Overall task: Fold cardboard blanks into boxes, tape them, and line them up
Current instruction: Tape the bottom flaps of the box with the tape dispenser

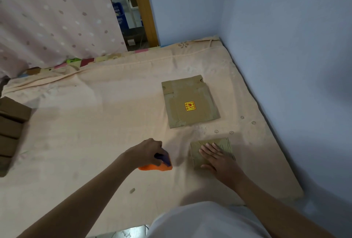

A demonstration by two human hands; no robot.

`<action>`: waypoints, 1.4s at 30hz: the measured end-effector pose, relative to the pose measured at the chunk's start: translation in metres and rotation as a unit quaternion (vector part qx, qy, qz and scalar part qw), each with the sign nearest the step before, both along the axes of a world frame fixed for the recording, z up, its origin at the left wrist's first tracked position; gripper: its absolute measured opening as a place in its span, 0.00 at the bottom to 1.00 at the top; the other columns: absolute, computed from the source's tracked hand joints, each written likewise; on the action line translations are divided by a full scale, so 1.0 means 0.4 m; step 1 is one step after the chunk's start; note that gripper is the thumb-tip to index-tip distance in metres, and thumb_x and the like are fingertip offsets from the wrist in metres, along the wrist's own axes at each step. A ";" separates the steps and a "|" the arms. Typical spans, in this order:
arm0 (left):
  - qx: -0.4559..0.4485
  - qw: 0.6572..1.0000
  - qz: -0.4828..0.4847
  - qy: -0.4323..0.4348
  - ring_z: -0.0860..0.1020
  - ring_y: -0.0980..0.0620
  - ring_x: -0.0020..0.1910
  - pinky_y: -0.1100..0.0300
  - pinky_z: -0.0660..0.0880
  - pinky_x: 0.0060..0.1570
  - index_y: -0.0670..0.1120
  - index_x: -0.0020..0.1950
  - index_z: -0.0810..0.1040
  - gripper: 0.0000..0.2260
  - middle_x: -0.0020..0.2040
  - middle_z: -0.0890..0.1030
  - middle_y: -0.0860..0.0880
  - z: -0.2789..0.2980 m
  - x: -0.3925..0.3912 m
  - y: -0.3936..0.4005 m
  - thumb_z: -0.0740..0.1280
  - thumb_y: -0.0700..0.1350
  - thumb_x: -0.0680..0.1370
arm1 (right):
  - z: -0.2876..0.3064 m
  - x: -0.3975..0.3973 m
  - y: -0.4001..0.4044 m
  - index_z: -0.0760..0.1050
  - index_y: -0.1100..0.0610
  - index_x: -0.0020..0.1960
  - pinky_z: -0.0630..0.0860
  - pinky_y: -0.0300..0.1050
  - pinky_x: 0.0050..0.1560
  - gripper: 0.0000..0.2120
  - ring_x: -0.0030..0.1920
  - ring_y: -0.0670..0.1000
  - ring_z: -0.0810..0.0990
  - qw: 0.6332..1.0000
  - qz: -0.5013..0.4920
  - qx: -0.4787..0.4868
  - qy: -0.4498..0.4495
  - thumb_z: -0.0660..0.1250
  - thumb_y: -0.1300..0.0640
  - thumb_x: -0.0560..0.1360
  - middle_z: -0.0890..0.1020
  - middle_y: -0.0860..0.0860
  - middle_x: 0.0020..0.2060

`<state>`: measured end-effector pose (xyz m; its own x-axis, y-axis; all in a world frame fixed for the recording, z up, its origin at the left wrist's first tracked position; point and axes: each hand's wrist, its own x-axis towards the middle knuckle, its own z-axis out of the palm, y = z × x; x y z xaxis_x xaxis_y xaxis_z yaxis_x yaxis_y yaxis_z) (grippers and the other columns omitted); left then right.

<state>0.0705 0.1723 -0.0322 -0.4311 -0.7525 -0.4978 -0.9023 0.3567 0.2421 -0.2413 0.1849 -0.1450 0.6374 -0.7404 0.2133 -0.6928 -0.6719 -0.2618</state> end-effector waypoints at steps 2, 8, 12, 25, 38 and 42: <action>-0.023 0.999 0.040 -0.015 0.72 0.50 0.49 0.60 0.68 0.46 0.47 0.62 0.78 0.14 0.57 0.76 0.47 -0.030 0.027 0.014 0.68 0.49 0.78 | -0.005 0.002 0.001 0.76 0.59 0.69 0.52 0.44 0.79 0.29 0.72 0.52 0.72 1.000 -0.007 0.013 -0.002 0.49 0.41 0.84 0.77 0.53 0.68; -0.192 0.977 0.086 -0.025 0.74 0.43 0.51 0.53 0.78 0.49 0.43 0.58 0.83 0.19 0.64 0.77 0.45 -0.108 0.008 0.091 0.77 0.48 0.69 | 0.000 0.000 -0.003 0.75 0.60 0.70 0.57 0.47 0.77 0.28 0.73 0.52 0.71 0.999 -0.013 0.030 -0.012 0.53 0.41 0.84 0.76 0.53 0.70; -0.176 0.977 0.117 -0.034 0.77 0.42 0.47 0.57 0.77 0.41 0.41 0.49 0.86 0.29 0.61 0.79 0.39 -0.182 -0.050 0.163 0.79 0.33 0.47 | 0.003 0.005 -0.001 0.75 0.60 0.70 0.57 0.48 0.77 0.29 0.72 0.53 0.72 0.998 -0.024 0.063 -0.008 0.53 0.40 0.84 0.76 0.53 0.70; -0.083 0.953 0.284 0.073 0.63 0.39 0.75 0.48 0.61 0.73 0.41 0.67 0.76 0.20 0.75 0.67 0.43 -0.215 -0.240 0.222 0.59 0.35 0.76 | 0.055 0.020 0.005 0.78 0.58 0.67 0.50 0.43 0.76 0.28 0.68 0.52 0.76 0.989 -0.024 0.123 0.080 0.55 0.42 0.78 0.79 0.52 0.66; -0.039 0.827 0.501 0.252 0.77 0.46 0.39 0.59 0.68 0.37 0.42 0.59 0.76 0.11 0.38 0.77 0.48 -0.092 -0.417 0.135 0.56 0.41 0.83 | 0.098 0.004 -0.006 0.45 0.53 0.82 0.30 0.46 0.77 0.31 0.80 0.45 0.40 0.968 0.009 0.215 0.125 0.55 0.58 0.84 0.47 0.45 0.81; -0.005 0.767 0.577 0.280 0.75 0.48 0.39 0.59 0.67 0.34 0.41 0.57 0.77 0.11 0.40 0.78 0.47 -0.083 -0.436 0.125 0.55 0.42 0.83 | 0.105 0.001 -0.008 0.48 0.53 0.82 0.30 0.47 0.77 0.31 0.80 0.46 0.41 0.962 0.014 0.258 0.091 0.56 0.59 0.83 0.49 0.46 0.81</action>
